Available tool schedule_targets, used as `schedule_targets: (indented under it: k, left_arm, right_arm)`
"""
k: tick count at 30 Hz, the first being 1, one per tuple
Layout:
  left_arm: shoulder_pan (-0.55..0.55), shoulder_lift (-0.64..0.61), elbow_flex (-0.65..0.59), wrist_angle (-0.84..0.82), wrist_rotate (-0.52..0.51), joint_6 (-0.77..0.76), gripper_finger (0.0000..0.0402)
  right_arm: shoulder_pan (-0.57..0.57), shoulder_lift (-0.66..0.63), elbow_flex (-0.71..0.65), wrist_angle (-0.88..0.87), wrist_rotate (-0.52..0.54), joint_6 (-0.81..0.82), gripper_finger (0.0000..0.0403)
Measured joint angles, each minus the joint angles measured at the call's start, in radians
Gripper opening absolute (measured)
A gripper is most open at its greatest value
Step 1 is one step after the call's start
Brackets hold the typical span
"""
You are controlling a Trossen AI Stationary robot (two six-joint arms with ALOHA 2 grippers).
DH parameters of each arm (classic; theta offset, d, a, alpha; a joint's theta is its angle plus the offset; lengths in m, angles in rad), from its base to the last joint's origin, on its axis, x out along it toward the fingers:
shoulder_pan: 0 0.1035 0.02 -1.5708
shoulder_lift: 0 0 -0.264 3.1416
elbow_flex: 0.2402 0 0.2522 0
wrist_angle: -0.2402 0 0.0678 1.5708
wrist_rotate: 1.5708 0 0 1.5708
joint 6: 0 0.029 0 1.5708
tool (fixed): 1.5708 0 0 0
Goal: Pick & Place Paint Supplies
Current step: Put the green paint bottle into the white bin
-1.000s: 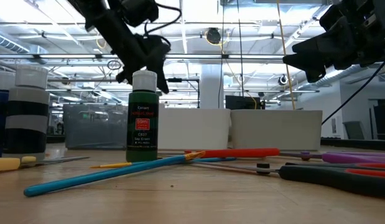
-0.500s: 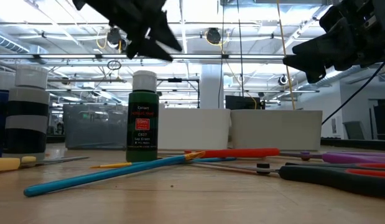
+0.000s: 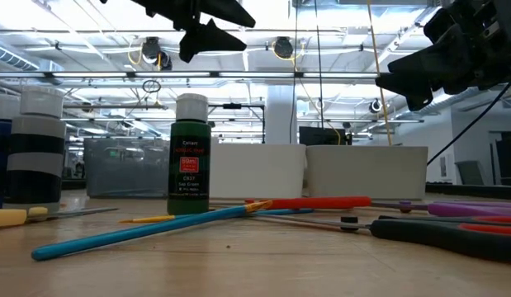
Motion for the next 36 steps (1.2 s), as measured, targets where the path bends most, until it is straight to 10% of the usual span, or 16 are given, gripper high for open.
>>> schedule_targets:
  k: [36]
  left_arm:
    - [-0.081,0.002,0.000,0.108,0.012,0.181,0.0235]
  right_arm:
    - [0.000,0.000,0.000,-0.001,-0.007,0.000,0.0171]
